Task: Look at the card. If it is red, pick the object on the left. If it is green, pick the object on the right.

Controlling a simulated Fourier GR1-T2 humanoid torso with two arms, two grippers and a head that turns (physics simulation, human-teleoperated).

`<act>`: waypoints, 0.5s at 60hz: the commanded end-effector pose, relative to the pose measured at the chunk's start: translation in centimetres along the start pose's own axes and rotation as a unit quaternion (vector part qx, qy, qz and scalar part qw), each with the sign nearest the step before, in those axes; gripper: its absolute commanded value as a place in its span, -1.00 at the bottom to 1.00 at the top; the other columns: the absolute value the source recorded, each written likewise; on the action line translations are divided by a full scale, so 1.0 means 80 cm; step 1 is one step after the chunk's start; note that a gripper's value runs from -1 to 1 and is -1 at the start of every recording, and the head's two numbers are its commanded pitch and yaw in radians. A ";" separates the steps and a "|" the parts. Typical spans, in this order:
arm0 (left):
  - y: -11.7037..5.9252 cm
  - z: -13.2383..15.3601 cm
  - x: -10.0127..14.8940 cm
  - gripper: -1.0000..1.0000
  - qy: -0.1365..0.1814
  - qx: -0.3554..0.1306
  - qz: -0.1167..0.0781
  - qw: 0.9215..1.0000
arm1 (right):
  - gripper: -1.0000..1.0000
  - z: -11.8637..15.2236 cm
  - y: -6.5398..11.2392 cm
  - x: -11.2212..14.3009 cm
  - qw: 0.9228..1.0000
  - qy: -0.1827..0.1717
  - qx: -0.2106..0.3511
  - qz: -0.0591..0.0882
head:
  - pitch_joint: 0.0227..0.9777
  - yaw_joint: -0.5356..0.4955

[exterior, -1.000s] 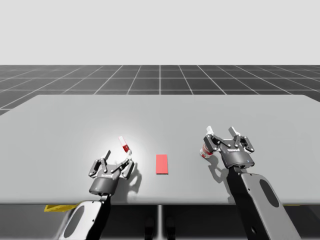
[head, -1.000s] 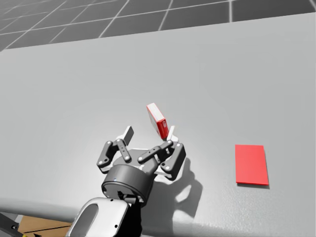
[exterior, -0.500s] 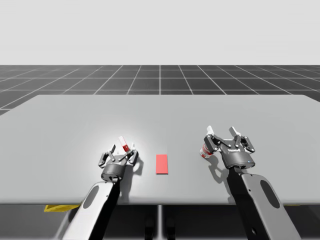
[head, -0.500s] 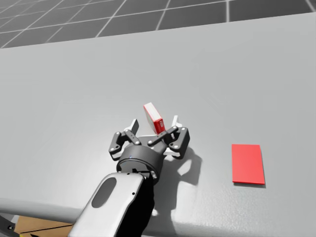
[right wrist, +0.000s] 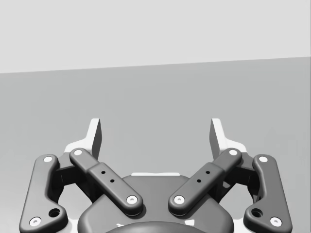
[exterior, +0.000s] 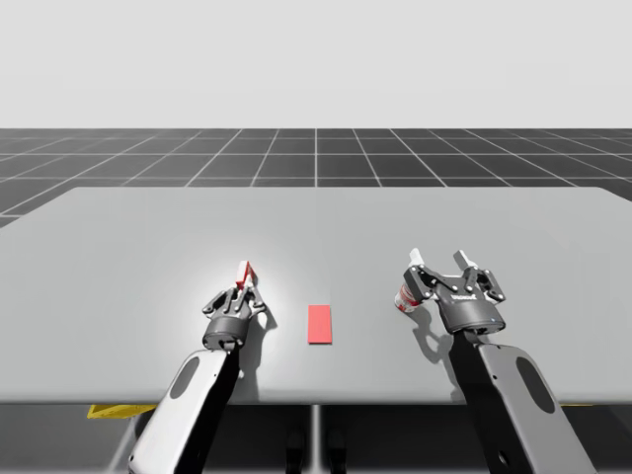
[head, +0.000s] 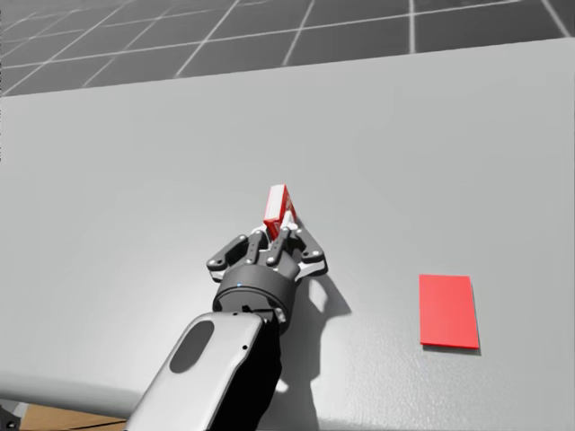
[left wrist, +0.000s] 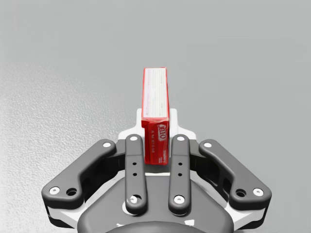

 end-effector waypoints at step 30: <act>0.002 0.006 -0.019 0.99 0.028 -0.016 -0.012 0.999 | -1.00 0.000 -0.003 0.000 1.000 -0.002 -0.002 0.001 | -0.15 0.66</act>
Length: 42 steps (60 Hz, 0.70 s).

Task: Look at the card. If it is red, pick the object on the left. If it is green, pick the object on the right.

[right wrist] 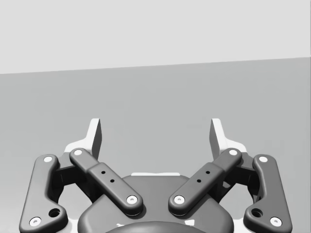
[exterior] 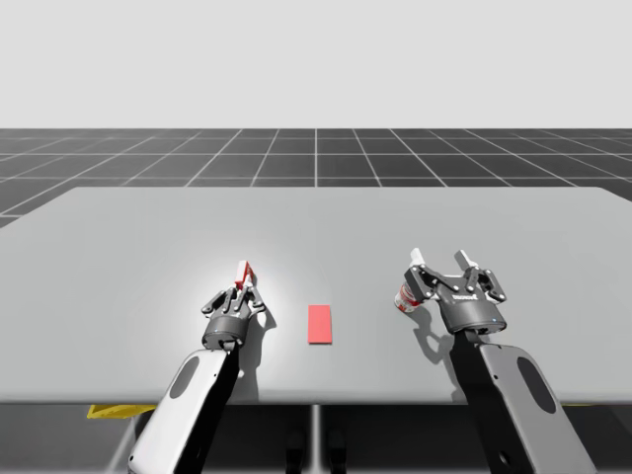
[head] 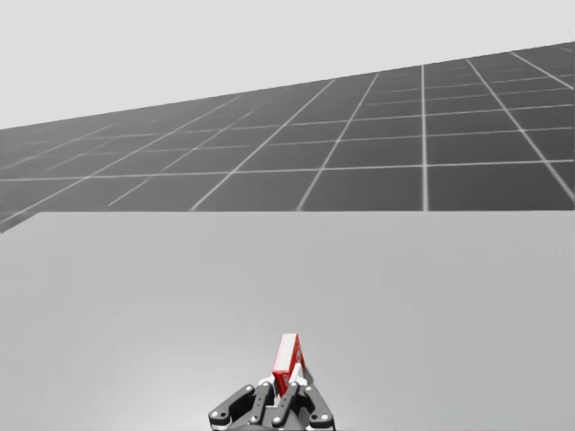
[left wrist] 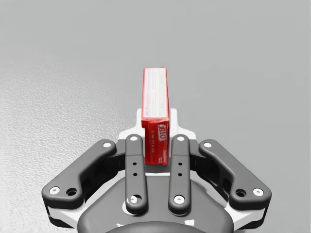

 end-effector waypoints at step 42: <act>0.041 0.028 0.171 1.00 -0.102 -0.065 -0.025 0.992 | -1.00 -0.003 -0.002 -0.001 1.000 -0.002 -0.003 0.005 | -0.21 0.67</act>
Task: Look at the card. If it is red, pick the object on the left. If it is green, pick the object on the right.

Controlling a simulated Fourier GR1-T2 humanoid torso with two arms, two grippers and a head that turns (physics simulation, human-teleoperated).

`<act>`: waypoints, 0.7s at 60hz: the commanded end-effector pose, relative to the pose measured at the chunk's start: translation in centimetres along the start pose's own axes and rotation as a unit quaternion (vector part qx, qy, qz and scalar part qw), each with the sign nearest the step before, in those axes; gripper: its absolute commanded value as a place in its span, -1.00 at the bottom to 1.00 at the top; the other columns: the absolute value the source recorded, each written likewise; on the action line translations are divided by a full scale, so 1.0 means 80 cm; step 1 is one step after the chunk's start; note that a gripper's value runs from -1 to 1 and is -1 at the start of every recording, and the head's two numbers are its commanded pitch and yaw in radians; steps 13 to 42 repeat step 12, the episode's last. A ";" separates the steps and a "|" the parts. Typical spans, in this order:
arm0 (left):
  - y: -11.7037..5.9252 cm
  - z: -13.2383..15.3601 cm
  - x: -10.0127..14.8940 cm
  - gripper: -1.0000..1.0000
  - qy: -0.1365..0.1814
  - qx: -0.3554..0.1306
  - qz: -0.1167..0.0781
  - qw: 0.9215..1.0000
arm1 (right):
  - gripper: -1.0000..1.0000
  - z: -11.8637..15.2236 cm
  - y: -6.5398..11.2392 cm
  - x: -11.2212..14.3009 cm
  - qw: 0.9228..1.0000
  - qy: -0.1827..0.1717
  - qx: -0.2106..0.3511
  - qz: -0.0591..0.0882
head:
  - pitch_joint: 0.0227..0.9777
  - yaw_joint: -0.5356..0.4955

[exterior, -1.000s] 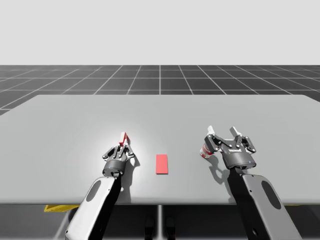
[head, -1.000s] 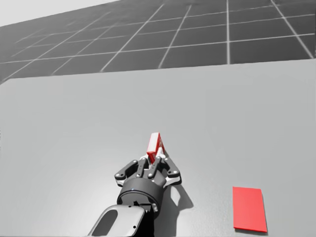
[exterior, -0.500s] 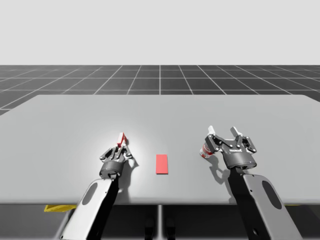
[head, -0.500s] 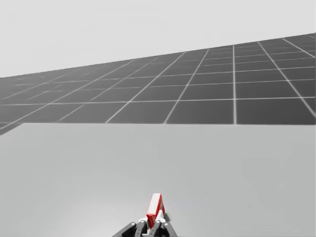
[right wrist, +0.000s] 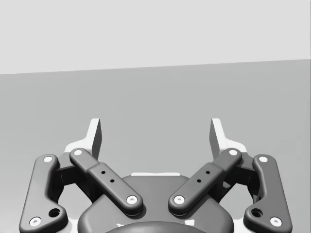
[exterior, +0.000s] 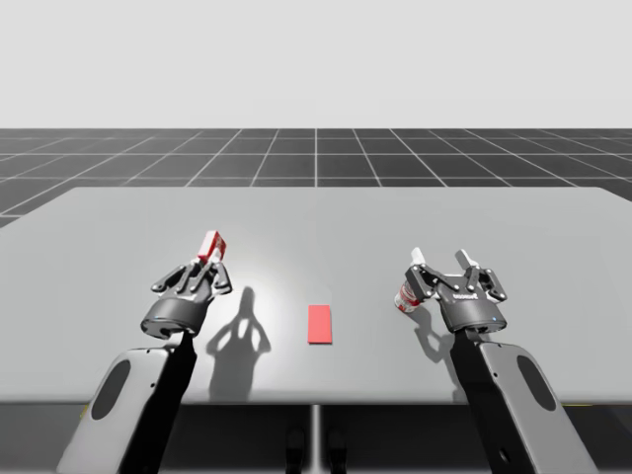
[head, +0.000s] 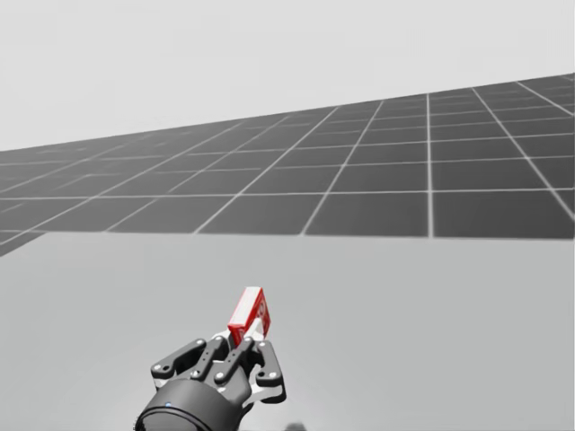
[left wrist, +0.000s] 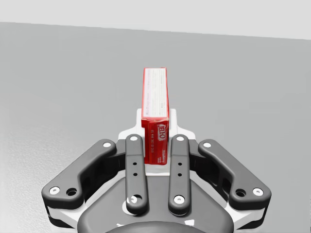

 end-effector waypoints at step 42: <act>-0.002 0.001 0.129 1.00 -0.104 -0.045 -0.007 0.994 | -1.00 -0.001 0.000 -0.001 1.000 -0.001 0.000 0.003 | -0.21 0.67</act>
